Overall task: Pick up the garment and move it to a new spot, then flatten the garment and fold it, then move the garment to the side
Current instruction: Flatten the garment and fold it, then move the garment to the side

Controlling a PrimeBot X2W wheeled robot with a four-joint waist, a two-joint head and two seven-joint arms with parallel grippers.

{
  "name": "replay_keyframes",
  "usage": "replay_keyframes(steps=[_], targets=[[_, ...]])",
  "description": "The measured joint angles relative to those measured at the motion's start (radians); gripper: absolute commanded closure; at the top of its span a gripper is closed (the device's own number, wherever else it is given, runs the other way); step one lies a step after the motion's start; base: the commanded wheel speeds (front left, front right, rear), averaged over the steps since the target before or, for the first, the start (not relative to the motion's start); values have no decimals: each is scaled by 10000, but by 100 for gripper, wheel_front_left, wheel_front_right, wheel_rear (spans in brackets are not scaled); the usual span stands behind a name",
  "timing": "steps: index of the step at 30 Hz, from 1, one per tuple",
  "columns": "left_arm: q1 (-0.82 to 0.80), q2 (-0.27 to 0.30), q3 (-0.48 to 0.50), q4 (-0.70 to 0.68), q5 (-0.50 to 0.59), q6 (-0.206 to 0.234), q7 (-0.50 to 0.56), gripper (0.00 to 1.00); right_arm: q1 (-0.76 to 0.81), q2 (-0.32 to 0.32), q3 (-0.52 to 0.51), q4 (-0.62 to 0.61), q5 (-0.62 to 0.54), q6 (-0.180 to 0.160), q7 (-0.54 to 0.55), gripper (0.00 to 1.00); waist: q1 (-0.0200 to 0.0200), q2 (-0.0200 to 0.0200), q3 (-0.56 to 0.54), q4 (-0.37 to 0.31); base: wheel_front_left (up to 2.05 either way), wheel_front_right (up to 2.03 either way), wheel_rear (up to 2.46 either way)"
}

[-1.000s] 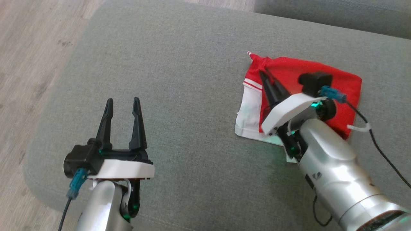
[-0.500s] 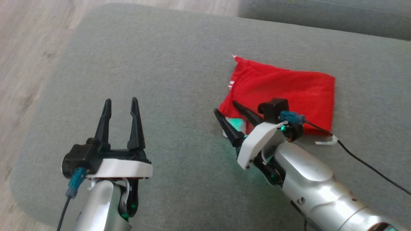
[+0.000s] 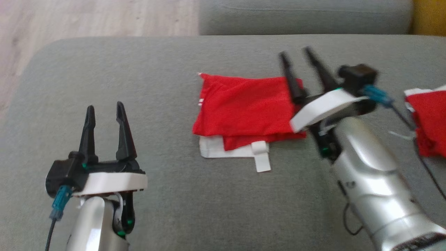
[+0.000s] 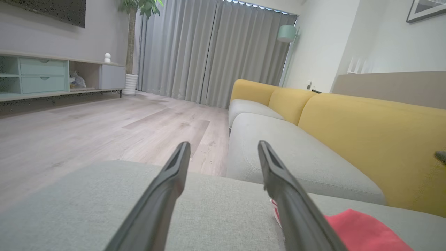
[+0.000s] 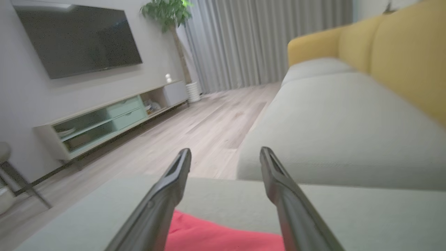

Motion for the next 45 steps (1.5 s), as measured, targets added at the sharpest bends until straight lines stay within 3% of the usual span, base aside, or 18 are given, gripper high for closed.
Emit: replay_keyframes(steps=[4, 8, 15, 23, 28, 34, 45], targets=[[197, -4, 111, -36, 2, -2, 0, 0, 796, -73, -2477, -1034, -2286, 0, -33, 0, 0, 0, -95, -542, 0, 0, 0], [397, -6, 165, -33, 109, -6, 0, 0, 2755, -50, -4056, -2481, -3507, 0, -61, 0, 0, 0, -174, -918, 0, 0, 0], [1059, 0, 232, 59, -8, 19, 0, 0, 5068, 105, -4644, -4439, -3699, 0, -61, 0, 0, 0, -285, -1193, 0, 0, 0], [1297, 0, 213, 136, 176, 77, 0, 0, 5519, 125, -4800, -4861, -3730, 0, -61, 0, 0, 0, -102, -1120, 0, 0, 0], [939, 2, 19, 104, 176, 73, 0, 0, 5292, 127, -4801, -4460, -4128, 0, -31, 0, 1, 0, 235, -891, 0, 0, 0], [506, -2, -238, 98, 261, -13, 0, 0, 3939, 121, -4512, -3404, -4102, 0, 508, 0, 2, 0, 710, -507, 0, 0, 0], [105, -4, -650, 238, 247, -52, 0, 0, 1930, 94, -3697, -203, -3014, 0, 1718, 0, 2, 0, 1369, 444, 0, 0, 0]])
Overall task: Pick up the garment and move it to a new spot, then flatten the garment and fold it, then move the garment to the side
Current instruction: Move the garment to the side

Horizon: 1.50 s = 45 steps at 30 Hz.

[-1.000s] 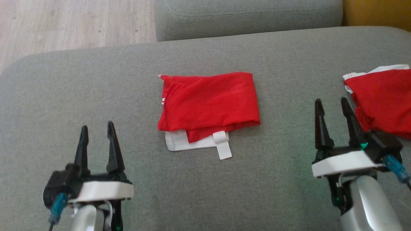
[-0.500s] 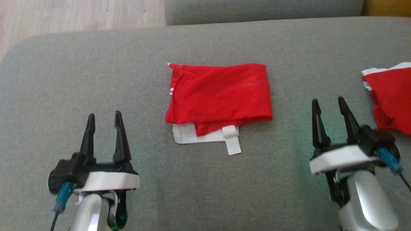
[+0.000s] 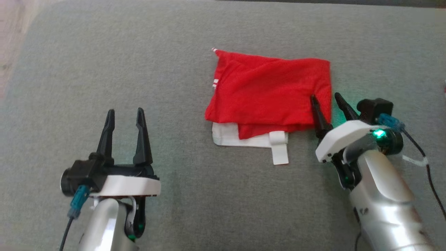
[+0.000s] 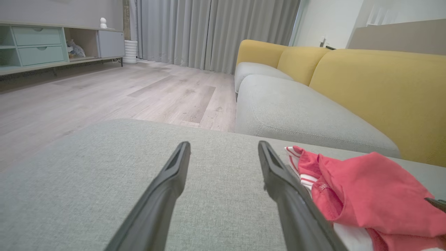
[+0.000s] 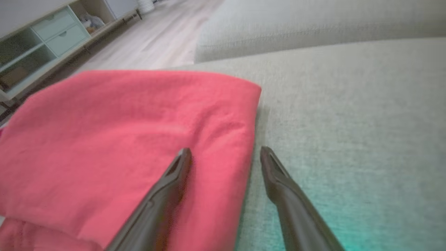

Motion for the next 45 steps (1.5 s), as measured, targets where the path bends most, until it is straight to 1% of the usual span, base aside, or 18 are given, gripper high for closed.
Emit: replay_keyframes(steps=[5, 9, 12, 13, 14, 17, 20, 24, 27, 33, 36, 38, 42, 45], targets=[[-58, 2, -77, -2, -29, 58, 0, 0, -721, -59, 297, 1083, 140, 0, 343, 0, -1, 0, 200, 285, 0, 0, 0], [-63, 2, -75, -4, -81, 59, 0, 0, -1136, -130, 566, 1551, 384, 0, 508, 0, -2, 0, 225, 316, 0, 0, 0], [-153, 0, -86, -29, -82, 67, 0, 0, -1388, -192, 982, 1960, 708, 0, 518, 0, -2, 0, 174, 306, 0, 0, 0], [-187, 0, -98, -36, -82, 67, 0, 0, -1427, -211, 1091, 2029, 786, 0, 516, 68, -2, 0, 152, 302, 0, 0, 0], [-221, 0, -107, -40, -82, 69, 0, 0, -1469, -215, 1220, 2098, 815, 0, 512, 100, -2, 0, 127, 296, 0, 0, 0], [-230, 0, -109, -50, -82, 105, 0, 0, -1547, -176, 1509, 2301, 811, 0, 309, 100, -2, 0, 26, 251, 0, 0, 0], [-229, 0, -104, -50, -81, 138, 0, 0, -1547, -142, 1517, 2475, 663, 0, -12, 100, -2, 0, -57, 191, 0, 0, 0], [-200, 2, -88, -59, -58, 130, 0, 0, -1542, -75, 1394, 2777, -121, 0, -558, 100, -2, 0, -261, -3, 0, 0, 0], [-143, 2, -100, -171, 17, 127, 0, 0, -1541, -115, 1252, 2771, -759, 0, -853, 100, -2, 0, -410, -246, 0, 0, 0], [98, 4, -529, -268, 153, -29, 0, 0, -1487, -535, 1329, 2249, -1749, 0, -890, 100, -2, 0, -708, -920, 0, 0, 0], [115, 8, -757, -387, 150, 21, 0, 0, -1395, -961, 1641, 1666, -2071, 0, -556, 100, -3, 0, -825, -1348, 0, 0, 0], [113, 8, -851, -485, 132, 69, 0, 0, -1323, -1409, 1881, 1147, -2171, 0, -270, 100, -3, 0, -862, -1651, 0, 0, 0], [75, 8, -1003, -585, 88, 142, 0, 0, -1326, -2665, 2462, -73, -2165, 0, 460, 100, -3, 0, -797, -2232, 0, 0, 0], [-90, 8, -1032, -591, 90, 142, 0, 0, -1323, -3731, 2698, -978, -1858, 0, 995, 100, -3, 0, -584, -2537, 0, 0, 0]])
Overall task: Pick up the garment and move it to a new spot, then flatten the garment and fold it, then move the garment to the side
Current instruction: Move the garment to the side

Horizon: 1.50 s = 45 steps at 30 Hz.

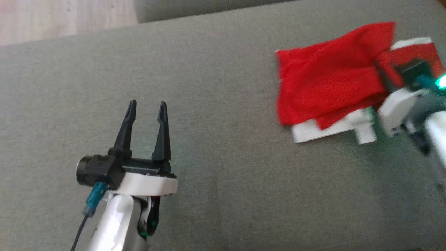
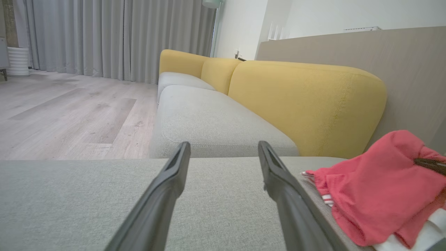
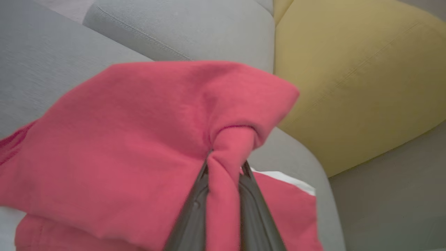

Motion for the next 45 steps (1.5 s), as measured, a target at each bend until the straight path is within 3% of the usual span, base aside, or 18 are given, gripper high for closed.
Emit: replay_keyframes(steps=[6, 11, 22, 27, 28, 29, 38, 45], targets=[[-298, 0, 128, -2, 117, -15, 0, 0, 2, -1791, 2, -1223, 370, 0, 807, 100, 1, 0, 596, -329, 0, 0, 0], [-544, -2, 274, 17, 192, -184, 0, 0, 3, -2637, -581, -1304, 341, 2, 1083, 100, 2, 0, 1045, -390, 0, 0, 0], [-778, -2, 644, 69, 293, -357, 0, 0, 73, -2815, -2082, -746, -932, 2, 1283, 100, 1, 0, 1662, -137, 0, 0, 0], [-802, -2, 721, 69, 382, -366, 0, 0, 311, -2571, -2828, -690, -1241, 2, 1396, 100, 1, 0, 1761, -129, 0, 0, 0], [-816, -4, 738, 73, 382, -366, 0, 0, 352, -2410, -3051, -725, -1256, 2, 1402, 60, 1, 0, 1760, -142, 0, 0, 0], [-833, -4, 757, 86, 382, -370, 0, 0, 376, -2261, -3218, -771, -1260, 2, 1442, 0, 2, 0, 1748, -156, 0, 0, 0], [-855, -4, 855, 186, 380, -441, 0, 0, 828, -1605, -4013, -1856, -1670, 2, 1791, 0, 0, 0, 1285, -271, 0, 0, 0], [-688, -4, 945, 190, 332, -393, 0, 0, 1086, -309, -4019, -3601, -1563, 2, 1724, 0, 0, 0, 578, -239, 0, 0, 0]])
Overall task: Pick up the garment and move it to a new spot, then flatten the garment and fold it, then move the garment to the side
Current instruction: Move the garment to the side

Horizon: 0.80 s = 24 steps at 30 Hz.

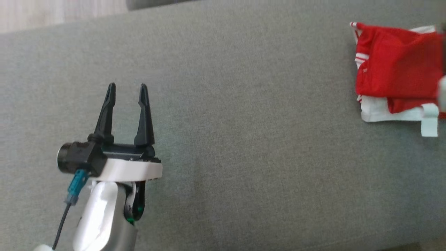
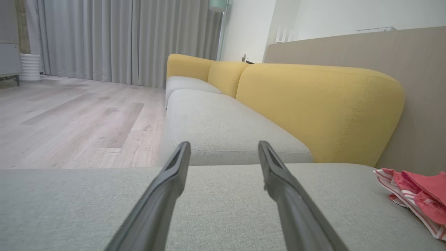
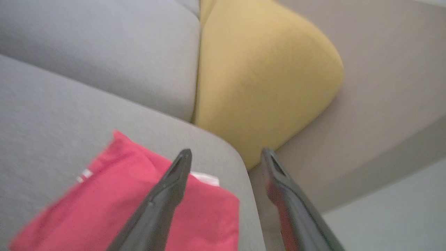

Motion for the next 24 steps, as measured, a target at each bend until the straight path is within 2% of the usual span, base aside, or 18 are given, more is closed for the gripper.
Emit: replay_keyframes(steps=[1, 5, 11, 14, 20, 24], targets=[[0, 0, 0, 0, 0, 0, 0, 0, 0, 0, 0, 0, 0, 0, 0, 0, 0, 0, 0, 0, 0, 0, 0], [305, 0, 127, -65, -86, 113, -2, 0, 175, 941, 180, -884, 420, 0, -424, 0, -1, 0, -502, 107, 0, 0, 0], [907, 0, 341, -130, -274, 238, 0, 0, 823, 2700, 153, -1413, 1066, 0, -1507, 0, -1, 0, -1260, 376, 0, 0, 0], [1280, 2, 374, -65, -347, 295, 0, 0, 1381, 3595, -56, -1302, 1622, -2, -1916, 0, -2, 0, -1597, 527, 0, 0, 0], [1971, 4, 341, 420, -426, 307, 0, 0, 2712, 4011, -100, -506, 2217, -2, -2989, 0, -1, 0, -2107, 817, 0, 0, 0], [2345, 8, 366, 667, -708, 458, 0, 0, 3661, 4044, 59, 40, 3218, -2, -3745, 0, -2, 0, -2403, 933, 0, 0, 0]])
